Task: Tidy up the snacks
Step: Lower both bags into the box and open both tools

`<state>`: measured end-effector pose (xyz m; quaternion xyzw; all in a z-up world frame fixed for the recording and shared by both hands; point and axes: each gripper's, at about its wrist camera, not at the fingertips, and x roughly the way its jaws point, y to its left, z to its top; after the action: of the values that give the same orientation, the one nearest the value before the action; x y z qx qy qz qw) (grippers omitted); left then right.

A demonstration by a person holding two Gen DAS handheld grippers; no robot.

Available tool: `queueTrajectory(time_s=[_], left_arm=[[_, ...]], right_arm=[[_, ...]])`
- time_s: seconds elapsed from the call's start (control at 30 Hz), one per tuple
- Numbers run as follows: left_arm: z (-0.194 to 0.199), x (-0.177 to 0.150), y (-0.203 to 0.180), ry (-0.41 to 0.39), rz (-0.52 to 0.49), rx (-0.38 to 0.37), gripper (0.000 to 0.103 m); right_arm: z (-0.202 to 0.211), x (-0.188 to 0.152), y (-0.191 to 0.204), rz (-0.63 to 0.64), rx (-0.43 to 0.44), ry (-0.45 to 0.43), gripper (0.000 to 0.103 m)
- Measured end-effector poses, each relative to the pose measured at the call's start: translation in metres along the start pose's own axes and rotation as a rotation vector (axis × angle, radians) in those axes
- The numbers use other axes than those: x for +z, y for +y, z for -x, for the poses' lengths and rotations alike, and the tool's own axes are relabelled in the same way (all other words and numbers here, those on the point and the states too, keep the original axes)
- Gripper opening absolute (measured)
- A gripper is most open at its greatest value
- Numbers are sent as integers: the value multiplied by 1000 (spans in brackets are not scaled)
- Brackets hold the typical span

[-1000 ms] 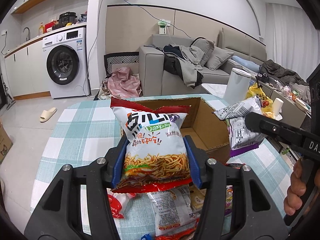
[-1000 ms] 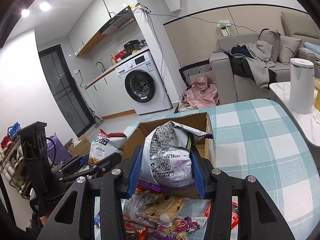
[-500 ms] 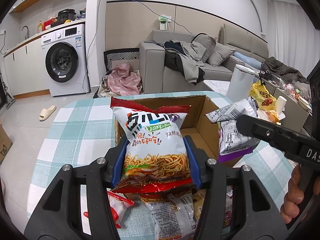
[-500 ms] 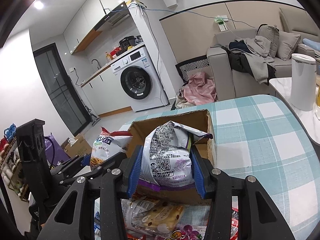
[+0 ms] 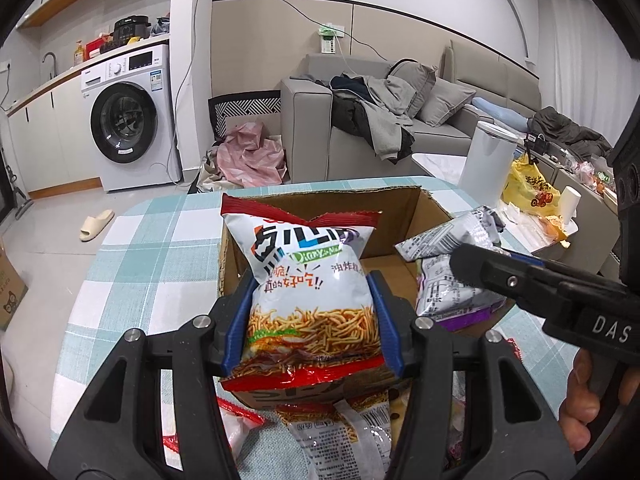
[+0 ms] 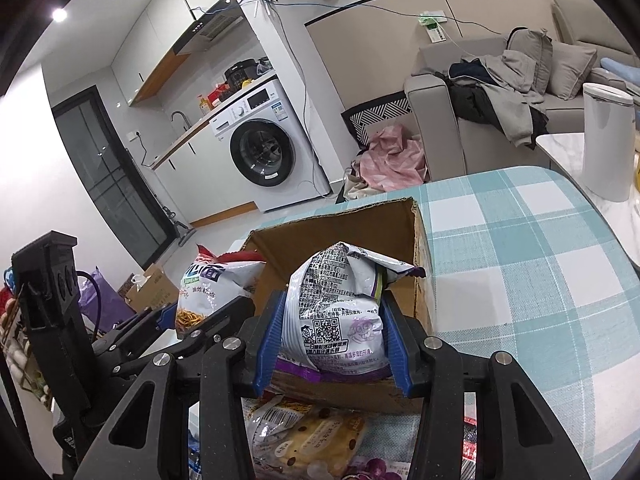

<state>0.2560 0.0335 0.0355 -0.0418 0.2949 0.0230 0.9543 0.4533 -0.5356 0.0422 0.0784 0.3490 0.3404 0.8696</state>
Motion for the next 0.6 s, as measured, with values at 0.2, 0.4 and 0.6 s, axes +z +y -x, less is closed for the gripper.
queueTrajectory(time_s=[0.2,0.4,0.6], left_arm=[[-11,3,-2,10,-9,3,52],[-27,1,5,47,17,-11,52],[-24,1,9,51,29,-26,54]], right_arm=[[-6,2,1,2,-15,8,48],[-3,-1,3,26,-30,-1,50],[11,-3,7,82,-38,-25,55]])
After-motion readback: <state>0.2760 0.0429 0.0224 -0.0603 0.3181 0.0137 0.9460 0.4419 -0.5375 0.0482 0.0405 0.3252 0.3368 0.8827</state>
